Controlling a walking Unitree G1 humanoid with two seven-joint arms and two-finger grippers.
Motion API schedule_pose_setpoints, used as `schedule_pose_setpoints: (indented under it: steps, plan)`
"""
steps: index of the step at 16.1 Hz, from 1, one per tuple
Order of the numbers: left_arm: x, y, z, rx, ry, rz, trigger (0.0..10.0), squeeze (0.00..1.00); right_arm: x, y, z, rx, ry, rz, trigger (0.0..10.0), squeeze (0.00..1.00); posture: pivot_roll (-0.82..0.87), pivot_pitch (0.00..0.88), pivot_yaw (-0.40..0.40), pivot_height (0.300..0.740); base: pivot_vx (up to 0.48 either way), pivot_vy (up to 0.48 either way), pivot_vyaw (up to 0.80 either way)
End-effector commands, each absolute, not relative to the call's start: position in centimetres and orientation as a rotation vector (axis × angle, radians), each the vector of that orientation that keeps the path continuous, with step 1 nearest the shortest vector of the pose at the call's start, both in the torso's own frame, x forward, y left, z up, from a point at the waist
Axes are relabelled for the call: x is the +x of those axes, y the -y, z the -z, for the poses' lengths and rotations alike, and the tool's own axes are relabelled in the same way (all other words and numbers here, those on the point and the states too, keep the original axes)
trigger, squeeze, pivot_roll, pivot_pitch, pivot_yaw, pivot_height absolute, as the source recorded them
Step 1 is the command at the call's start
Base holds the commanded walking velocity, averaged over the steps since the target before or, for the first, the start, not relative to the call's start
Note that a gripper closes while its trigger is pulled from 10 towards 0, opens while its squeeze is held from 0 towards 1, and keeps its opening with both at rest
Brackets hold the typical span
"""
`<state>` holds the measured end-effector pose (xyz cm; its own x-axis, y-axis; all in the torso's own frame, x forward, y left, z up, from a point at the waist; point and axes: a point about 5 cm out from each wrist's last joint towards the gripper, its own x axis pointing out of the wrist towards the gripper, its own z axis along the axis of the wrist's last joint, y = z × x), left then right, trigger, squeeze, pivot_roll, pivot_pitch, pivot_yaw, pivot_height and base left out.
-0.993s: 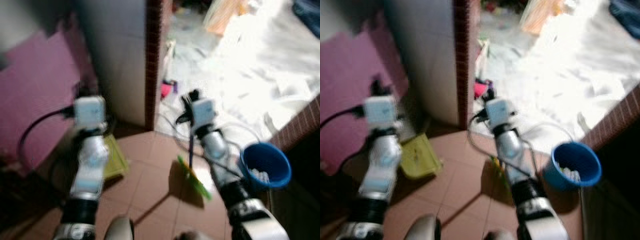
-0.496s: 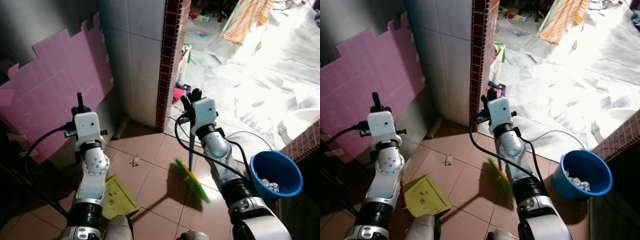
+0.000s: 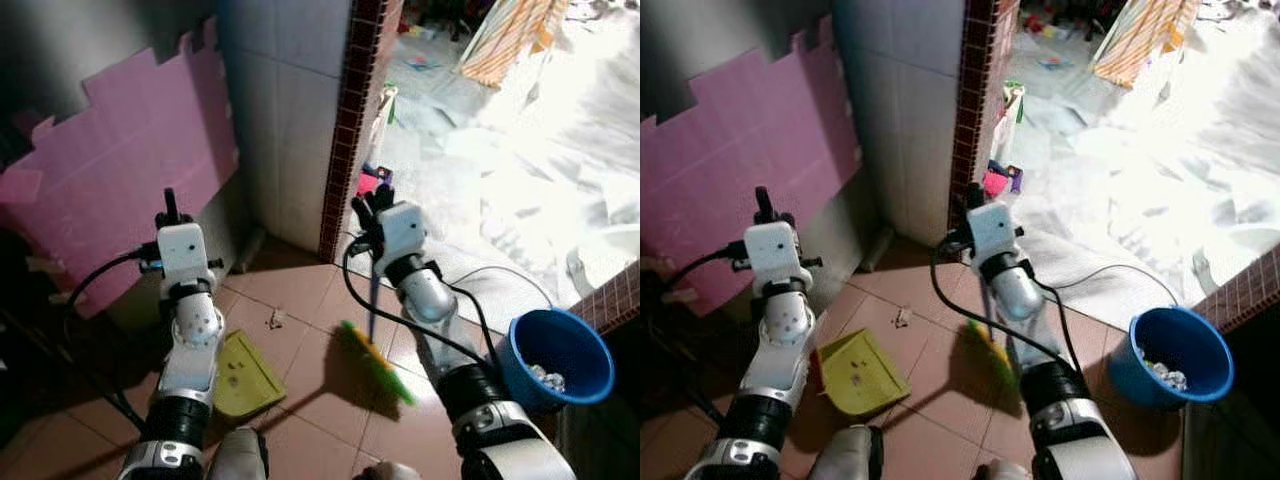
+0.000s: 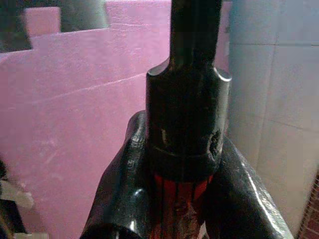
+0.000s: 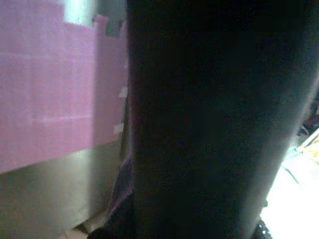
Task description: Sweep floor
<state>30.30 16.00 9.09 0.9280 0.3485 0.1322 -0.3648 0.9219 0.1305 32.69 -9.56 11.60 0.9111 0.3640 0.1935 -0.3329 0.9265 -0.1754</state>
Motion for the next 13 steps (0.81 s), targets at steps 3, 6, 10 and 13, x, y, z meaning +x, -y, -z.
schedule_pose_setpoints:
  steps: [3,6,10,13]
  plan:
    - [30.60,-15.54,-9.84,0.140,0.153,-0.339,10.0,0.00,33.08,9.85,-13.51,-0.150,0.319,-0.354,10.0,0.00,0.00,0.000,-0.016,0.740,0.172,0.000,0.00]
    - [30.69,-15.39,-9.80,0.141,0.157,-0.329,10.0,0.00,33.08,9.97,-13.62,-0.152,0.325,-0.352,10.0,0.00,0.00,0.000,-0.013,0.740,0.323,0.000,0.00]
    - [30.75,-15.12,-9.76,0.138,0.158,-0.319,10.0,0.00,33.16,9.83,-13.91,-0.151,0.337,-0.365,10.0,0.00,0.00,0.000,-0.009,0.740,0.414,0.000,0.00]
    - [30.81,-15.07,-9.57,0.143,0.143,-0.329,10.0,0.00,33.15,9.80,-14.16,-0.186,0.356,-0.380,10.0,0.00,-0.01,0.000,-0.011,0.740,0.234,0.000,0.00]
